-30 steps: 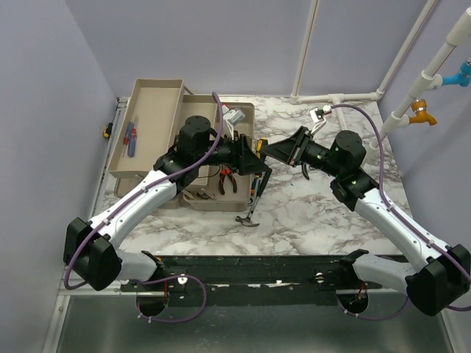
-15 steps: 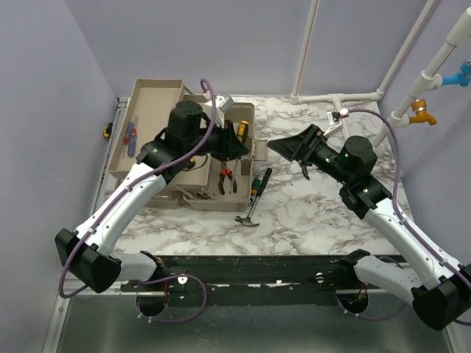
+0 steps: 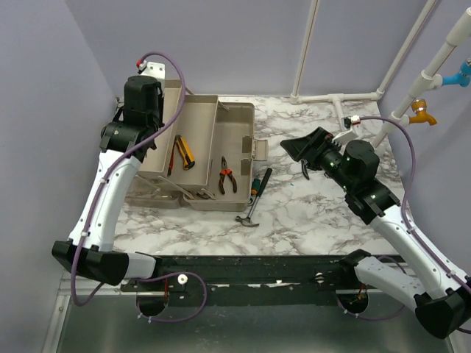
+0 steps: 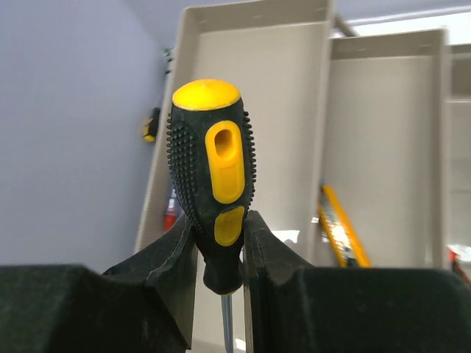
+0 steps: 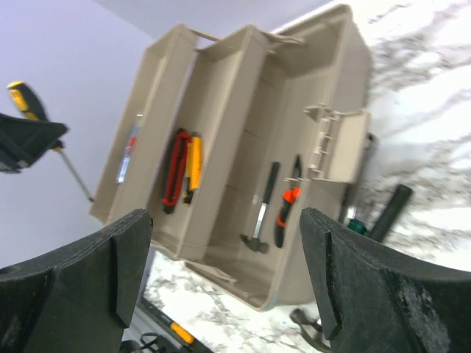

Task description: Pack the tool kit

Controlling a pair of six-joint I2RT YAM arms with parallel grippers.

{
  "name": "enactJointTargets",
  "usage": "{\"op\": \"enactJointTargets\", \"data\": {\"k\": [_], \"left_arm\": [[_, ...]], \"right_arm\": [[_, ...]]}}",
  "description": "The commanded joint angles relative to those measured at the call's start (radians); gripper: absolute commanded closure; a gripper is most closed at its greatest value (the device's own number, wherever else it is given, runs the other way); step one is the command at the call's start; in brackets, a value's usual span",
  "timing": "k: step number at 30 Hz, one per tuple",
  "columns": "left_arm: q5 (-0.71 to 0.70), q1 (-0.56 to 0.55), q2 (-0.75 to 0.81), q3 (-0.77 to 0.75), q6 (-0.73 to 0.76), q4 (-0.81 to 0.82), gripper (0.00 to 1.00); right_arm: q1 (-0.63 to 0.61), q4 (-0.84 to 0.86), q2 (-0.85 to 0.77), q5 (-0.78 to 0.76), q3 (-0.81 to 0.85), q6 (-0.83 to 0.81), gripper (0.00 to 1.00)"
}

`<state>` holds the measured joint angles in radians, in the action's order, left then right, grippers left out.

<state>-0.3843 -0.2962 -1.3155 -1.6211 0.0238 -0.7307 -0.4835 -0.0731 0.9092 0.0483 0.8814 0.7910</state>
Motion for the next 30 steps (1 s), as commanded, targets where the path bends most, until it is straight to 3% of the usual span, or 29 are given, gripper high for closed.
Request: {"op": "enactJointTargets", "data": {"k": [1,2,3,5,6,9,12,14,19,25,30], "left_arm": [[-0.077,0.09,-0.074,-0.002,0.066,0.068,1.0],[-0.063,0.104,-0.091,-0.009,0.055,0.065,1.0],[-0.048,0.113,-0.111,-0.02,0.039,0.056,0.86],[0.03,0.124,-0.151,-0.077,0.01,-0.017,0.38],[0.049,0.124,-0.169,-0.123,-0.016,-0.069,0.22],[0.117,0.124,-0.161,-0.167,-0.078,-0.116,0.02],[0.207,0.124,-0.097,-0.148,-0.128,-0.109,0.01],[0.283,0.124,-0.038,-0.112,-0.164,-0.091,0.02],[0.492,0.124,0.188,0.117,-0.227,0.075,0.02],[0.532,0.124,0.447,0.398,-0.351,0.247,0.02],[0.602,0.124,0.546,0.513,-0.357,0.292,0.01]], "right_arm": [[-0.004,-0.145,0.023,-0.119,0.029,-0.036,0.12],[-0.004,-0.154,0.024,-0.123,0.02,-0.04,0.12],[-0.004,-0.165,0.026,-0.128,0.011,-0.041,0.12],[-0.004,-0.216,0.049,-0.15,0.007,-0.042,0.11],[-0.004,-0.249,0.065,-0.167,0.012,-0.037,0.11],[-0.004,-0.369,0.122,-0.302,0.021,0.037,0.1],[-0.004,-0.43,0.168,-0.396,0.006,0.133,0.12],[-0.004,-0.406,0.192,-0.375,-0.019,0.148,0.14],[-0.004,-0.278,0.24,-0.239,-0.107,0.198,0.17],[-0.004,-0.045,0.322,-0.068,-0.217,0.27,0.22],[-0.006,0.161,0.459,0.12,-0.244,0.316,0.33]]}}
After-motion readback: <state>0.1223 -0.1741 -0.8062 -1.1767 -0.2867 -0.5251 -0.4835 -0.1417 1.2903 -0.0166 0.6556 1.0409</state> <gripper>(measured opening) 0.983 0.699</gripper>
